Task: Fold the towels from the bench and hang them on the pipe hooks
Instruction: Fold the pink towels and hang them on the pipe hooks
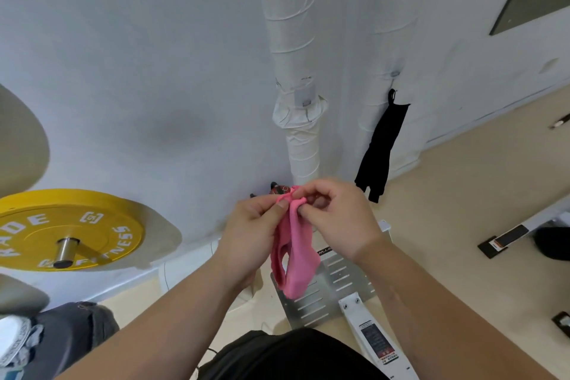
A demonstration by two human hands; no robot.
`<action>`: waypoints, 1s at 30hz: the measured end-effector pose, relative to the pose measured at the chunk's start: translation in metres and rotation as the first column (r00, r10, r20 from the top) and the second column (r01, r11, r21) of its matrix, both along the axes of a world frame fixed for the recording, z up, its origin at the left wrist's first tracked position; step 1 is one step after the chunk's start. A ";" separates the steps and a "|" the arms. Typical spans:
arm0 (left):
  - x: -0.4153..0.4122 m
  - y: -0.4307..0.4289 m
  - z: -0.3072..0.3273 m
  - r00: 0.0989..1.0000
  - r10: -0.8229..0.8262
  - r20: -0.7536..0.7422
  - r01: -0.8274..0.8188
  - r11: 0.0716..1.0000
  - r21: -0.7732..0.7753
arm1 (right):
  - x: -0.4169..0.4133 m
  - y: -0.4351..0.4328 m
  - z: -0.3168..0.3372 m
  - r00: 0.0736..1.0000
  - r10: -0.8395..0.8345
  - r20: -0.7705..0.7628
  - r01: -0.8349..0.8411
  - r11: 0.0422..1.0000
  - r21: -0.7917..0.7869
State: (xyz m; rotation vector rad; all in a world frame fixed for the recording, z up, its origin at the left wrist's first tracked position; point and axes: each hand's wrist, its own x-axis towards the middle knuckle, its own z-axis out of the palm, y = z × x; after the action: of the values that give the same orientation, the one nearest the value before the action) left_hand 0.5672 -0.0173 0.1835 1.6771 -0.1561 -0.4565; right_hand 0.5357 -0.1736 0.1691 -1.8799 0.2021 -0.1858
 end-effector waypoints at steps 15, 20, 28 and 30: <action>0.010 0.009 -0.004 0.976 -0.192 -0.106 0.191 0.981 -0.023 | 0.002 -0.008 0.001 0.975 0.171 0.144 -0.125 0.951 -0.282; 0.007 0.007 -0.003 0.972 -0.229 -0.049 0.228 0.973 -0.031 | 0.005 -0.010 -0.002 0.981 0.117 0.157 -0.066 0.951 -0.301; 0.025 0.008 0.001 0.998 -0.066 0.015 0.066 0.998 -0.010 | 0.003 -0.040 -0.021 0.981 0.151 0.121 -0.078 0.881 -0.467; 0.033 0.013 0.005 0.997 -0.041 0.061 0.041 0.999 0.002 | 0.004 -0.052 -0.023 0.988 0.145 0.056 -0.091 0.831 -0.549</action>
State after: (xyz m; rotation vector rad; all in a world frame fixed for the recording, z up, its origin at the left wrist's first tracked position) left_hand 0.6001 -0.0043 0.1881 1.6923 -0.2361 -0.4363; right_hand 0.5399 -0.2259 0.1457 -2.4407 -0.0457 -0.2692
